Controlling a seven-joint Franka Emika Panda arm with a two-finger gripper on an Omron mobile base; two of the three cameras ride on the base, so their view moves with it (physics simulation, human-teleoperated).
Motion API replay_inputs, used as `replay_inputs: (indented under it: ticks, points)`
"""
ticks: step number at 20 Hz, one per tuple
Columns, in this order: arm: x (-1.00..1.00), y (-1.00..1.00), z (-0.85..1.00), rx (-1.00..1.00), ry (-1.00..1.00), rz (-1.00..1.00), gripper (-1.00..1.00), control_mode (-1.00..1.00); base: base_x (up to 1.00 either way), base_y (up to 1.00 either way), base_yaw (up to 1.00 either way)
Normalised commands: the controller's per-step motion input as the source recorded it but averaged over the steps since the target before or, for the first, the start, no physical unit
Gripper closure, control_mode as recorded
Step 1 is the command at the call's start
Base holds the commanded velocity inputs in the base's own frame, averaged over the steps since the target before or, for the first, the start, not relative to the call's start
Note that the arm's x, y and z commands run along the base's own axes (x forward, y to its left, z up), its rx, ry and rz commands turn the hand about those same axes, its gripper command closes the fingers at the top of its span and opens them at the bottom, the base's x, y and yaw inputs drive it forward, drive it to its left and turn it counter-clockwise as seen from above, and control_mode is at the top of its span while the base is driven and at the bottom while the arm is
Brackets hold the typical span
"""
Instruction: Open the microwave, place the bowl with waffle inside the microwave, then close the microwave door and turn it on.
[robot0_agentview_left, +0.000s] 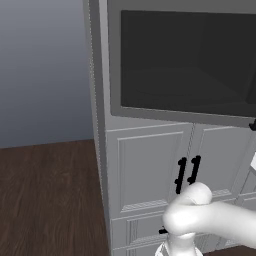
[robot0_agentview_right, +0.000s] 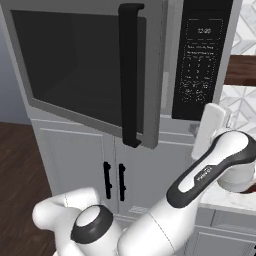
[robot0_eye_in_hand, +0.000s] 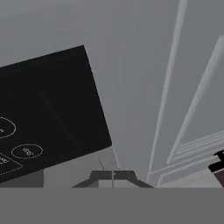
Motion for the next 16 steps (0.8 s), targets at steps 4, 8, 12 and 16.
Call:
replay_inputs:
  ticks: [4,8,12,16]
  points:
    - [0.41,0.06,0.00,0.22,0.00,0.00,1.00,-1.00,0.00,0.00,0.00]
    - [0.48,0.02,0.00,0.22,0.00,0.04,1.00,-1.00,0.00,0.00,0.00]
    - [0.40,0.00,0.00,0.21,-0.01,0.06,1.00,-1.00,0.00,0.00,0.00]
    - [0.17,0.03,0.00,0.19,-0.02,0.08,1.00,-1.00,0.00,0.00,0.00]
